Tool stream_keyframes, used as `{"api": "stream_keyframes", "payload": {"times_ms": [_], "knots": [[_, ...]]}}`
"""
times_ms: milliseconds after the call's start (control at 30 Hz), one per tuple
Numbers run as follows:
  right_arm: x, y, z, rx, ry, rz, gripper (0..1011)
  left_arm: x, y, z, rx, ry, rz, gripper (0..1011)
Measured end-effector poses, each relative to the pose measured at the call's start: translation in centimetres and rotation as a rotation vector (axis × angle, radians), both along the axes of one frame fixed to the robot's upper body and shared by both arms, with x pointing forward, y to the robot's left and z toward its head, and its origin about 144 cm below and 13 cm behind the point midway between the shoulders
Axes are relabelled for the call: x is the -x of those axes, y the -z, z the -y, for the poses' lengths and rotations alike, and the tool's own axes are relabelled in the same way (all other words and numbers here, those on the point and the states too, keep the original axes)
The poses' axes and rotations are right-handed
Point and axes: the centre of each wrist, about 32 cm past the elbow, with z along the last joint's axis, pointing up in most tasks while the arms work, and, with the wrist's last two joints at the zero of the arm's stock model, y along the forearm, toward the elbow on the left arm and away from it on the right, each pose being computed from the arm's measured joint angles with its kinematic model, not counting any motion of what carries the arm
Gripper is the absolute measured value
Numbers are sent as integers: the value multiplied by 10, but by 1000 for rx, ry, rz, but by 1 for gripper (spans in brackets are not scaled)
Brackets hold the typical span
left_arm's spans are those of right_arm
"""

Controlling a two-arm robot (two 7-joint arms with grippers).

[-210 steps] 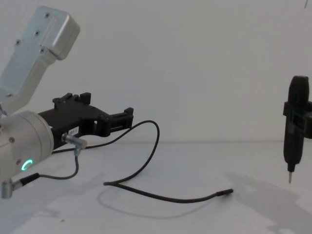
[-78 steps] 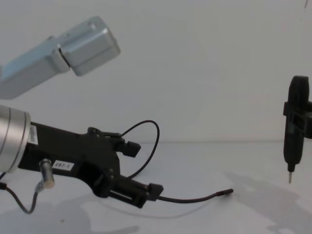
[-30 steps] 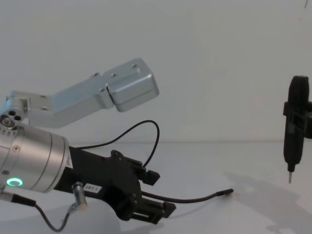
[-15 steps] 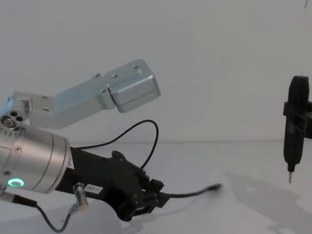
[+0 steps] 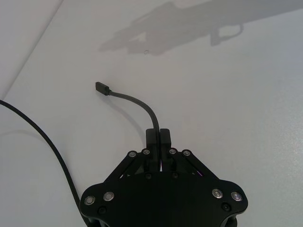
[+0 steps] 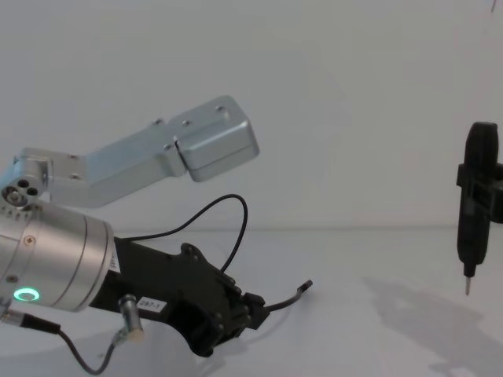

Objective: Pick up the data cable with the one hand.

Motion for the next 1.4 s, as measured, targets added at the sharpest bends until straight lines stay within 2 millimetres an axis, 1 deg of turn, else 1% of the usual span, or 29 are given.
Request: {"api": "stream_keyframes", "payload": {"times_ms": [333, 667, 800, 933, 1067, 1233, 1400], "knots": [[0, 0, 0, 0, 0, 0, 283, 1, 1, 0, 2, 10, 13, 41], [1, -7, 6, -33, -34, 2, 284, 7, 2, -4, 27, 95, 82, 41], [3, -14, 11, -64, -64, -1, 284, 9, 3, -9, 44, 141, 111, 40], [6, -26, 17, -105, -96, -2, 284, 12, 3, -16, 70, 194, 140, 40], [10, -38, 22, -133, -122, 3, 284, 16, 3, -28, 93, 245, 162, 40], [17, -53, 27, -166, -157, 10, 284, 21, 2, -40, 115, 288, 183, 40], [21, -63, 28, -185, -178, 16, 284, 24, 2, -46, 126, 313, 196, 41]]}}
